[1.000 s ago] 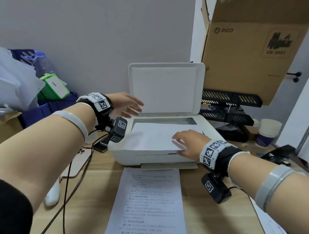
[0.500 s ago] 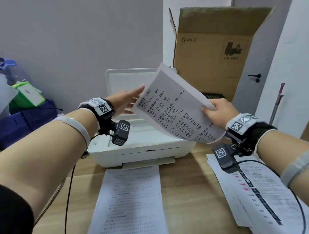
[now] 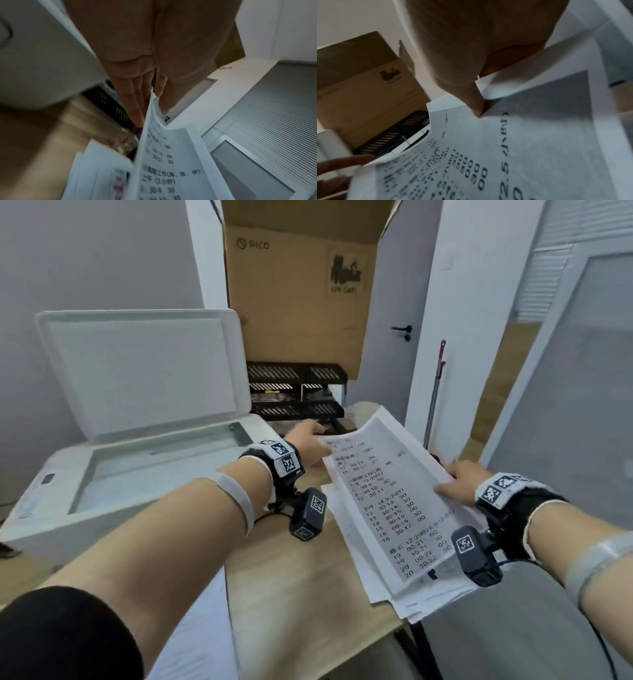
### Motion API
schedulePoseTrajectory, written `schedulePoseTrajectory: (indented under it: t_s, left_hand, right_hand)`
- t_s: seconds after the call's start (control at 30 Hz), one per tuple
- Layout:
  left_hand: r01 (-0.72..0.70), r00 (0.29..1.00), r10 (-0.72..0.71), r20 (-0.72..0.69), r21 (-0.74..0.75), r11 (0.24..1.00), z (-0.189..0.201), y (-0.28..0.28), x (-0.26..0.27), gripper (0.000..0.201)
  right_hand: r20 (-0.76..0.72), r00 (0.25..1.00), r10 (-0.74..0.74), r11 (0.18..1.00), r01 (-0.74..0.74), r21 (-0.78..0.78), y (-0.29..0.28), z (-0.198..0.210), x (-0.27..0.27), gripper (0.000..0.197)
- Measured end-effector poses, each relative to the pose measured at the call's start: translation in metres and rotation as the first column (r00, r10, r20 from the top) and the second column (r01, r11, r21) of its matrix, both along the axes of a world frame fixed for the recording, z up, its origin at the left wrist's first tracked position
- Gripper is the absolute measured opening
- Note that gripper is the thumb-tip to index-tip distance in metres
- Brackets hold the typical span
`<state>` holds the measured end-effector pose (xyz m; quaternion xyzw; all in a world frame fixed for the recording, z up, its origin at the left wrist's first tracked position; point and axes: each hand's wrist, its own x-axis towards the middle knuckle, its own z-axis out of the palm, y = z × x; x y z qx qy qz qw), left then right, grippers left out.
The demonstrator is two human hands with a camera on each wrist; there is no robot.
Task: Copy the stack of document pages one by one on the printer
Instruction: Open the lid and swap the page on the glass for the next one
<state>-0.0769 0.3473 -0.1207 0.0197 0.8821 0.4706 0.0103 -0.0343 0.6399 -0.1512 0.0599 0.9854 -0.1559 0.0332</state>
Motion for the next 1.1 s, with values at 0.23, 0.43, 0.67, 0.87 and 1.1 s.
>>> schedulePoseTrajectory:
  t_s: [0.23,0.43,0.67,0.87,1.1]
  left_hand:
    - [0.107,0.891,-0.045,0.453,-0.111,0.988,-0.06,0.05,0.018,0.036]
    - [0.013,0.828,0.008,0.56,-0.034,0.999,-0.079,0.042,0.024,0.02]
    - [0.013,0.832,-0.053,0.552,0.076,0.997,-0.082,0.048,0.041,0.05]
    - [0.152,0.81,-0.13,0.572,0.01,0.988,-0.073,0.037,0.053,0.047]
    - [0.076,0.842,-0.026,0.539,-0.071,0.995,-0.067,-0.044,0.071,0.027]
  right_hand:
    - [0.17,0.98,-0.102,0.993,0.091,0.071,0.033,-0.047,0.0,0.034]
    - [0.183,0.97,-0.162,0.984,0.146,0.1,0.025,-0.072,-0.008,0.054]
    - [0.218,0.965,-0.147,0.983,0.118,0.141,0.014,-0.08,-0.029,0.063]
    - [0.162,0.981,-0.111,0.992,0.1,0.076,-0.012,-0.06,-0.01,0.055]
    - [0.104,0.94,0.324,0.924,-0.291,-0.248,-0.152,-0.032,0.022,0.009]
